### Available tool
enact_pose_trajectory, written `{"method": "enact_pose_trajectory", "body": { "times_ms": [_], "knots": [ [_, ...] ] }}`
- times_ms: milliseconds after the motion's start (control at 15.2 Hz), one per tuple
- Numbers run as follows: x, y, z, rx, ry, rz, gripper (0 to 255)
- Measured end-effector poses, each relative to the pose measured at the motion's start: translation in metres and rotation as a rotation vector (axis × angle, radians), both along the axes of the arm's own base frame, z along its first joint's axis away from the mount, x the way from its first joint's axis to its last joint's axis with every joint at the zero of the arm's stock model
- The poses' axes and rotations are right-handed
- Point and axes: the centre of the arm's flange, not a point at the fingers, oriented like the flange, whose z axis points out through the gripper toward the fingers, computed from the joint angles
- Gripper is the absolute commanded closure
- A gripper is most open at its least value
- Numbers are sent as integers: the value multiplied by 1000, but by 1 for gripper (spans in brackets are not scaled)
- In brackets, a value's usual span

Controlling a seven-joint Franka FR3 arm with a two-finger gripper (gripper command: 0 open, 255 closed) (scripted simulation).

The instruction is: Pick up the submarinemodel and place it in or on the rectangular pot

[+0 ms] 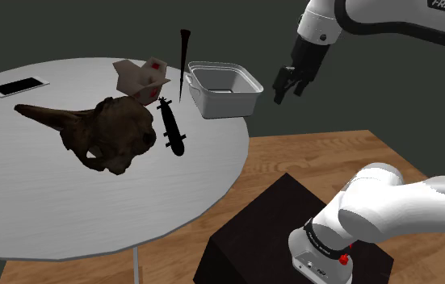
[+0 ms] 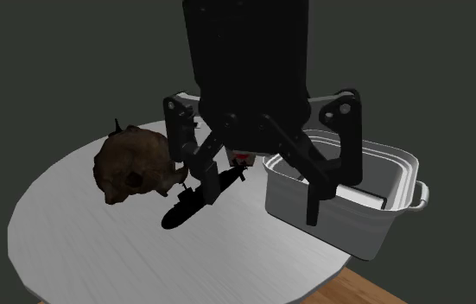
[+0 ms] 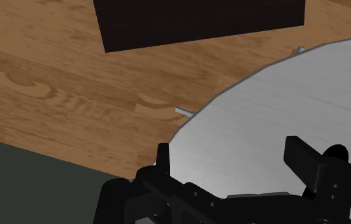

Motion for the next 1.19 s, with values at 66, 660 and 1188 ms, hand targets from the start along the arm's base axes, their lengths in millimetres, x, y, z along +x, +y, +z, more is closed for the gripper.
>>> {"method": "enact_pose_trajectory", "body": {
  "times_ms": [66,660,1188],
  "knots": [
    [0,0,0,0,0,0,0],
    [77,62,-45,-17,23,-77,0],
    [159,119,-92,-32,43,-154,0]
  ]
}}
